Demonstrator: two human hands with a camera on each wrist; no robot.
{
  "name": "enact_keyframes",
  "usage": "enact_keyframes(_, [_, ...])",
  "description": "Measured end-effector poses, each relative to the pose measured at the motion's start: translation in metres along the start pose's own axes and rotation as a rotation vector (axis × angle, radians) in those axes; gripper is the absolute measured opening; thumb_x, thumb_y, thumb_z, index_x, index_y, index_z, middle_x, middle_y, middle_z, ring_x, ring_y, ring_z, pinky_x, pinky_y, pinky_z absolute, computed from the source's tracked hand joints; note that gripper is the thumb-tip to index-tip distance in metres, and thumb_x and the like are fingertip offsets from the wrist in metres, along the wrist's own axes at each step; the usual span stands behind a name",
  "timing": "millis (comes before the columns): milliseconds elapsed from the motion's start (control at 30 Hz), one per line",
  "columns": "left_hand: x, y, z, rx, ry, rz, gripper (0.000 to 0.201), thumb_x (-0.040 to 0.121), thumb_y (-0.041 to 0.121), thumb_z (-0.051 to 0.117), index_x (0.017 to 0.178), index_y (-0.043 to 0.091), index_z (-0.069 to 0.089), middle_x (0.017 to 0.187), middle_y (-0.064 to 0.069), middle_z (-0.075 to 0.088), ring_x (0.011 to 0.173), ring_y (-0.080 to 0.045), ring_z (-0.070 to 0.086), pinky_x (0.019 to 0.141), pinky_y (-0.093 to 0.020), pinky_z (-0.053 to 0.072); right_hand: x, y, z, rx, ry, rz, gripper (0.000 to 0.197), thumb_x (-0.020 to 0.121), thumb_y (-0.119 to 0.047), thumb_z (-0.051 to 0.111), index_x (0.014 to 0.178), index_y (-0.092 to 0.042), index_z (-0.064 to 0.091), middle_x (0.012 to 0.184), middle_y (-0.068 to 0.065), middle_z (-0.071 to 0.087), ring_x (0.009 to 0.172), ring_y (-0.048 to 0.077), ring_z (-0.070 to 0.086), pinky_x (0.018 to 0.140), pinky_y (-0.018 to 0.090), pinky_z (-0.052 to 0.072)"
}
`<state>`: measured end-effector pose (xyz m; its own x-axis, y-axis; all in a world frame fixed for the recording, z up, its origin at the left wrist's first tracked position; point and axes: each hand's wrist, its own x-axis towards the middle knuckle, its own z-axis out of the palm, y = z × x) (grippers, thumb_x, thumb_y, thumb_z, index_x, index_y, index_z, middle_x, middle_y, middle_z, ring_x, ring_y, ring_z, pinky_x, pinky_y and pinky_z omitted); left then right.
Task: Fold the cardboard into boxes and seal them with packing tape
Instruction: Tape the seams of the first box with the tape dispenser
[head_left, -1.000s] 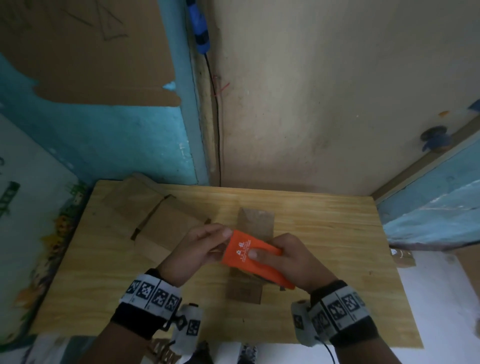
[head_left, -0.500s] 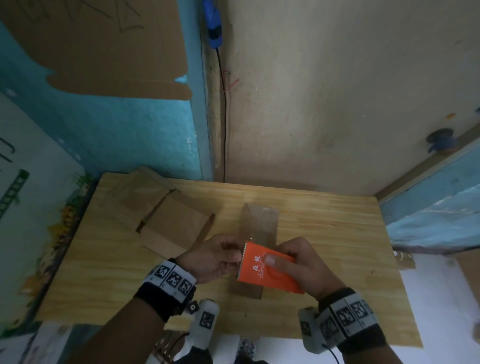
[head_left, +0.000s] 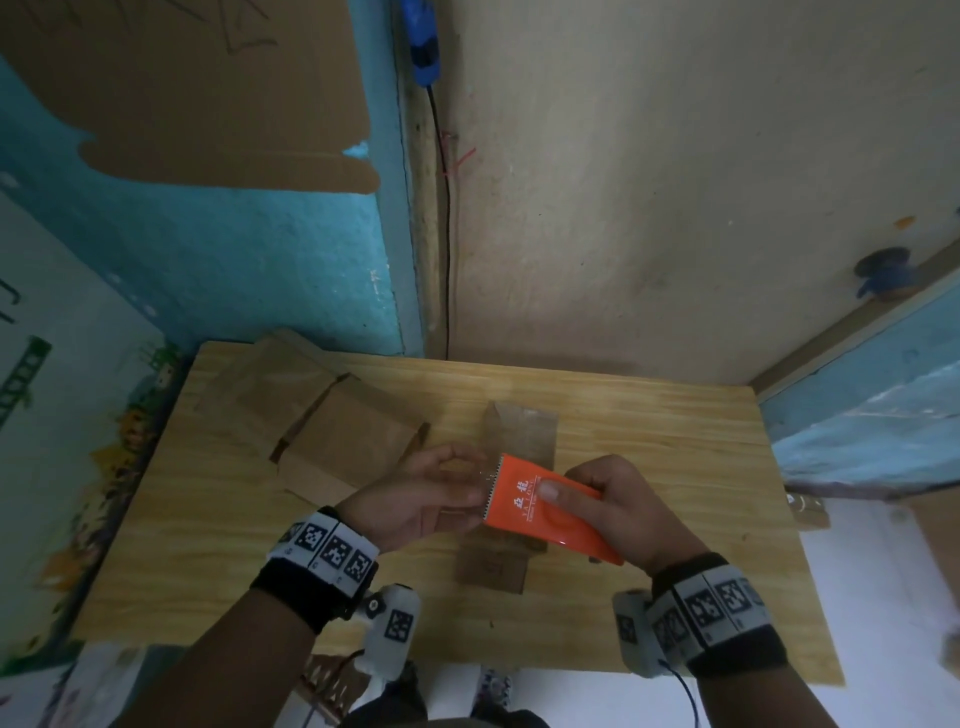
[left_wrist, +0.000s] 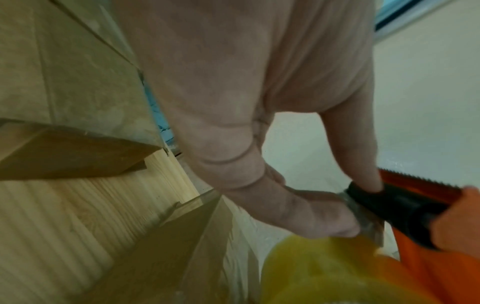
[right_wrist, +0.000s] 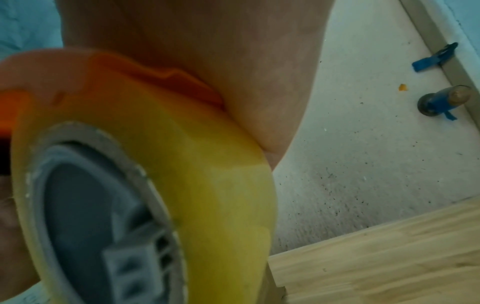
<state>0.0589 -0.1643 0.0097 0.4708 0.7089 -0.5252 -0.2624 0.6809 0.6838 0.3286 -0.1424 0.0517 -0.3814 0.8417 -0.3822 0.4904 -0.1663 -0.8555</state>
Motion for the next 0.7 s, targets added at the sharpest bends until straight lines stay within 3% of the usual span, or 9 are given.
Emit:
enact_keyframes(67, [0.001,0.0,-0.001,0.053,0.059,-0.004,0.065,0.078,0.01,0.088,0.133,0.005,0.054,0.123,-0.028,0.068,0.107,-0.037,0.069,0.083,-0.035,0.062,0.003,-0.003,0.002,-0.017,-0.014,0.0,0.104,0.063,-0.094,0.07,0.082,0.008,0.073,0.078,0.026,0.074,0.067,0.045,0.071,0.05,0.034,0.051])
enact_keyframes(100, [0.002,-0.001,-0.003,0.077,0.092,0.013,0.057,0.078,0.007,0.085,0.127,0.004,0.056,0.12,-0.028,0.069,0.104,-0.036,0.07,0.082,-0.035,0.062,0.004,-0.005,0.003,-0.023,-0.018,0.002,0.102,0.064,-0.093,0.071,0.082,0.007,0.073,0.077,0.024,0.074,0.065,0.042,0.072,0.049,0.033,0.051])
enact_keyframes(200, [-0.003,0.003,-0.009,0.114,0.2,0.061,0.031,0.081,-0.004,0.076,0.095,0.008,0.052,0.1,-0.023,0.074,0.088,-0.029,0.074,0.072,-0.033,0.063,0.006,-0.006,0.003,-0.079,-0.023,0.001,0.081,0.077,-0.077,0.076,0.079,0.004,0.074,0.073,0.02,0.074,0.059,0.035,0.071,0.049,0.033,0.05])
enact_keyframes(300, [-0.005,0.008,-0.018,0.133,0.219,0.073,0.042,0.087,-0.013,0.069,0.088,0.016,0.038,0.098,-0.026,0.074,0.089,-0.031,0.075,0.074,-0.035,0.063,0.008,-0.007,0.005,-0.11,-0.03,0.005,0.062,0.088,-0.059,0.077,0.08,0.003,0.074,0.073,0.018,0.075,0.061,0.036,0.072,0.049,0.032,0.051])
enact_keyframes(400, [-0.008,0.016,-0.023,0.162,0.274,0.089,0.049,0.085,-0.015,0.069,0.088,0.018,0.035,0.098,-0.029,0.074,0.094,-0.033,0.076,0.076,-0.035,0.063,0.01,-0.01,0.009,-0.079,-0.066,0.018,0.059,0.09,-0.056,0.076,0.086,0.002,0.075,0.078,0.019,0.076,0.065,0.038,0.074,0.05,0.035,0.054])
enact_keyframes(500, [-0.019,0.023,-0.04,0.125,0.382,0.097,0.049,0.079,-0.012,0.077,0.082,0.017,0.037,0.085,-0.018,0.075,0.094,-0.033,0.076,0.079,-0.035,0.064,0.008,-0.011,0.005,-0.053,-0.079,0.041,0.06,0.089,-0.06,0.079,0.086,0.001,0.076,0.076,0.017,0.076,0.062,0.035,0.074,0.048,0.035,0.054])
enact_keyframes(600, [-0.036,0.028,-0.064,0.126,0.437,0.104,0.064,0.058,0.009,0.096,0.085,0.02,0.04,0.09,-0.016,0.073,0.102,-0.039,0.074,0.095,-0.048,0.059,0.002,-0.008,-0.008,-0.063,-0.04,0.067,0.073,0.074,-0.071,0.076,0.08,0.002,0.075,0.072,0.023,0.072,0.057,0.038,0.069,0.046,0.036,0.052])
enact_keyframes(700, [-0.041,0.018,-0.074,0.141,0.42,0.098,0.064,0.057,0.008,0.093,0.079,0.022,0.035,0.067,-0.005,0.059,0.081,-0.024,0.075,0.095,-0.048,0.058,0.0,-0.008,-0.012,-0.049,-0.064,0.078,0.074,0.071,-0.072,0.076,0.08,0.002,0.075,0.072,0.022,0.072,0.055,0.034,0.069,0.046,0.035,0.053])
